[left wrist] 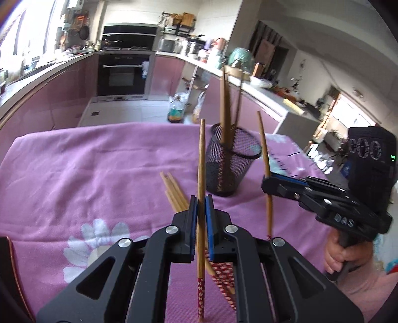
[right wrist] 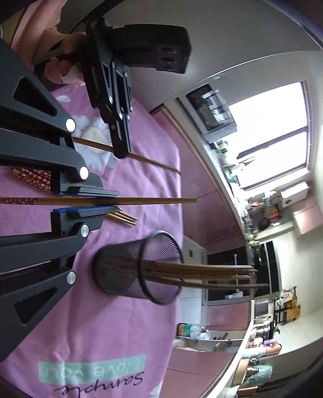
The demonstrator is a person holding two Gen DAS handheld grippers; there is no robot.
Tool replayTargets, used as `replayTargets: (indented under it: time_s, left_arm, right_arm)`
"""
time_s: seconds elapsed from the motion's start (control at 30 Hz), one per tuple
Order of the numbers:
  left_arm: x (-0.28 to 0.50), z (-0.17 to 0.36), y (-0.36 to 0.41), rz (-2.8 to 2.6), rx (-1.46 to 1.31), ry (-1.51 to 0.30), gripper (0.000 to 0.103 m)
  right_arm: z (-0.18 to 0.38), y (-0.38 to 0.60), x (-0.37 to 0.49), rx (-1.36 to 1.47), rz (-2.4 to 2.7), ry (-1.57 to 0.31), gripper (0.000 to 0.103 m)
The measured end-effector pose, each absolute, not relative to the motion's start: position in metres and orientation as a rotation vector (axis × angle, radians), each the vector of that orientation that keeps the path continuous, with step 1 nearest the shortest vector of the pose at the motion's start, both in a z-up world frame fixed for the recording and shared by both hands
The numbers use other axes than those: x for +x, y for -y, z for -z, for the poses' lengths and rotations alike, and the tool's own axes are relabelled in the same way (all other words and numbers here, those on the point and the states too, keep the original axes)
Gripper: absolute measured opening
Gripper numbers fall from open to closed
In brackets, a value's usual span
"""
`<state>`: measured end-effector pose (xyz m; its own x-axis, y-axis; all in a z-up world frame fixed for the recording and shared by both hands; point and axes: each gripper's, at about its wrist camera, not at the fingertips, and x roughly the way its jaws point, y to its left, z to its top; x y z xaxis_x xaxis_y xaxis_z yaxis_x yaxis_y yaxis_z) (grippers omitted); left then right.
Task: Organize utensils
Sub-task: 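Lift the left tool's chopstick upright toward the mesh cup while the right tool lifts its own, then lower the left tool's chopstick into the cup while the right tool lowers its own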
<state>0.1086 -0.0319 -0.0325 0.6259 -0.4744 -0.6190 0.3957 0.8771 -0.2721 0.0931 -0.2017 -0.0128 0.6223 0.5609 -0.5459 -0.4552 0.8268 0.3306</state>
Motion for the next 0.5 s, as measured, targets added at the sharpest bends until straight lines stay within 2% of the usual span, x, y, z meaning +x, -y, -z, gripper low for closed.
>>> replayTargets:
  time_s: [0.5]
  left_arm:
    - [0.113, -0.041, 0.032, 0.581, -0.179, -0.56, 0.008]
  right_arm:
    - [-0.034, 0.239, 0.105, 0.19, -0.519, -0.523, 0.005]
